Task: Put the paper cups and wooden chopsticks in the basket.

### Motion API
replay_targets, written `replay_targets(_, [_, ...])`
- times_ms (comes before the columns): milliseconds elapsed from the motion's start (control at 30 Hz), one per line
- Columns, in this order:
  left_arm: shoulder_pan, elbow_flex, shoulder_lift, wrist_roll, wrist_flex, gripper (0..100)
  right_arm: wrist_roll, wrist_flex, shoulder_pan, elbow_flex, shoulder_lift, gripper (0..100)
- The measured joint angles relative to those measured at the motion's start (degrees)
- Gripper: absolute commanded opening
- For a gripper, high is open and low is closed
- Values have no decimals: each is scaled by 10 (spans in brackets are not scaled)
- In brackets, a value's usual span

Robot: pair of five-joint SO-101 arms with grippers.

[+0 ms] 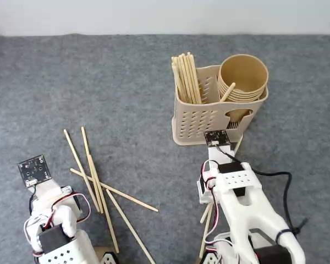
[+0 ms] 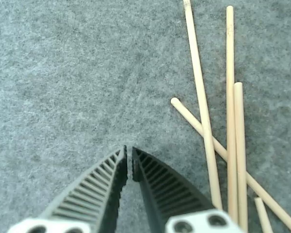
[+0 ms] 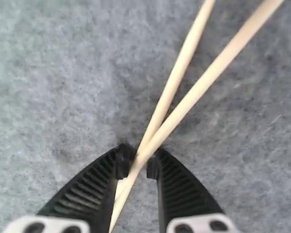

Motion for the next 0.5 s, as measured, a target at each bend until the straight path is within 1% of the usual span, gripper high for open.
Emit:
replay_targets(233, [0,0,0,0,0,17,-1,11,-1,9,-28,8])
replay_targets(500, [0,0,0,0,0,17,-2,127,-4,11,-213,8])
